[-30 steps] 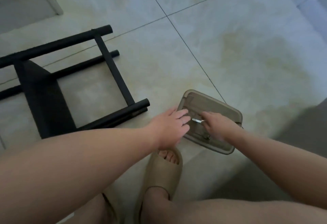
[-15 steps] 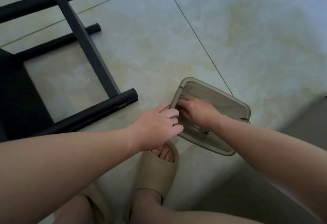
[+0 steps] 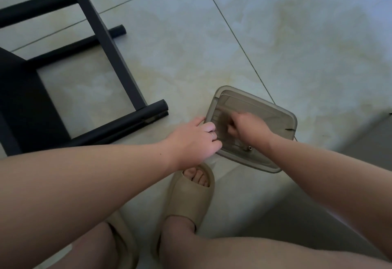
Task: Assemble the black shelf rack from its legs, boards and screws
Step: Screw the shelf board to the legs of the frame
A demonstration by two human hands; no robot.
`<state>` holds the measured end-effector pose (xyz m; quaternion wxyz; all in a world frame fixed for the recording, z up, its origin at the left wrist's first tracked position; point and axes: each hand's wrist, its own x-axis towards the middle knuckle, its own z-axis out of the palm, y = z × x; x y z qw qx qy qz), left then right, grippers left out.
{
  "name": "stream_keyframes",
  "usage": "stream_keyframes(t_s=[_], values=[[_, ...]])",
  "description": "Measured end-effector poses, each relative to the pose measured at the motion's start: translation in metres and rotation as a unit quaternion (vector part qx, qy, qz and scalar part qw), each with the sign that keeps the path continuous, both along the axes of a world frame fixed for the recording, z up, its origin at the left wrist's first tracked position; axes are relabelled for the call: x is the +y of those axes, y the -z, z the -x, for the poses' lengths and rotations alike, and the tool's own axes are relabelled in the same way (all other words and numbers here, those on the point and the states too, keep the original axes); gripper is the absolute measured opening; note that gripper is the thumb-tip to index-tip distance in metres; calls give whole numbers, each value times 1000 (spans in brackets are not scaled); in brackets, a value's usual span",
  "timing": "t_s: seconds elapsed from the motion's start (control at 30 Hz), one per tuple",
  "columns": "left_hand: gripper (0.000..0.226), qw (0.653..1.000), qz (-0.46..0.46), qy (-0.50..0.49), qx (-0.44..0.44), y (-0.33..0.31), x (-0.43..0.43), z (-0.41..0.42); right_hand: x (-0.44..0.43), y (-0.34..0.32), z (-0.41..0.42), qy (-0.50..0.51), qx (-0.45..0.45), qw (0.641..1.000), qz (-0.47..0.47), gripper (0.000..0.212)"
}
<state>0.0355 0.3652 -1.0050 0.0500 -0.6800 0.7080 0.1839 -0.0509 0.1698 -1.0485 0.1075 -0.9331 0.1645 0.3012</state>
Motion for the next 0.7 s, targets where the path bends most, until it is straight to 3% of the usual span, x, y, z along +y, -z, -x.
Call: stream_keyframes(t_s=[0.1, 0.27, 0.4, 0.5, 0.7], values=[[28, 1000, 7, 10, -18, -10, 0, -7, 1, -22, 5, 127, -92, 987, -44, 17], [27, 991, 130, -15, -20, -47, 18, -43, 17, -72, -8, 252, -205, 929, -177, 17], [27, 973, 166, -160, -24, -72, 46, -83, 51, -109, -36, 288, -250, 882, -276, 21], [26, 937, 185, -295, 1, -78, 74, -108, 81, -124, -53, 314, -248, 836, -374, 22], [20, 822, 106, -541, 147, -51, 122, -129, 125, -123, -69, 318, -223, 811, -438, 20]])
